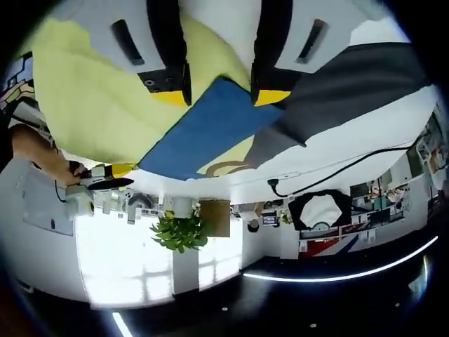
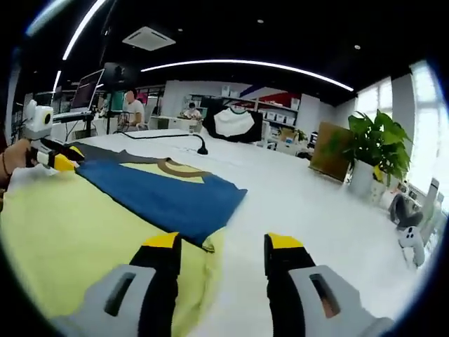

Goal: Fold the garment on the visible template until the final outline fits inside the template.

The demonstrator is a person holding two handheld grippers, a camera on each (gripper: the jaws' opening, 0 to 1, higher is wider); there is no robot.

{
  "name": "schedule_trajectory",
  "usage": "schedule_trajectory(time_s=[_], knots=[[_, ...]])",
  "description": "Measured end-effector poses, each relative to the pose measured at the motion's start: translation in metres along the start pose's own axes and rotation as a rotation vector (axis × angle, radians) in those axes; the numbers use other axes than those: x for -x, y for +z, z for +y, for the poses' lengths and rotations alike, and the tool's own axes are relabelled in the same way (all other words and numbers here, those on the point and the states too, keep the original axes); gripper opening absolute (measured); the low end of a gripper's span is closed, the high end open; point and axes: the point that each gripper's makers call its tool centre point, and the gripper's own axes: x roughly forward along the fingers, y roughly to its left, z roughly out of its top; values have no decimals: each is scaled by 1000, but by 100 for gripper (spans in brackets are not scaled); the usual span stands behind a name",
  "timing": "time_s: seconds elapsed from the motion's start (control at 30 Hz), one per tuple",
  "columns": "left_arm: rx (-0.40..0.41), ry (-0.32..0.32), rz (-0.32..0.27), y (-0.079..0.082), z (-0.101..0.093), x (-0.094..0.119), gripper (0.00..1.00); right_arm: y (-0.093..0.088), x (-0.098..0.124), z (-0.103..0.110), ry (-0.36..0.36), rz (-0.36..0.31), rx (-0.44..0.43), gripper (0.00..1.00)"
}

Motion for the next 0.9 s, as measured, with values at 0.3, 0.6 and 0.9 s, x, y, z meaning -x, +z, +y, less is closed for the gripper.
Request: schedule_trajectory(time_s=[0.3,0.6,0.9], knots=[[24,79,-97,22,15,21,54,15,22,-1,-39,-58,-7,83],[16,142,-147,36,19,45,76,17,51,-3,-65,-100,-19,91],[-6,243,-194,45,29,73,100,27,84,-11,-97,-176,-20,99]])
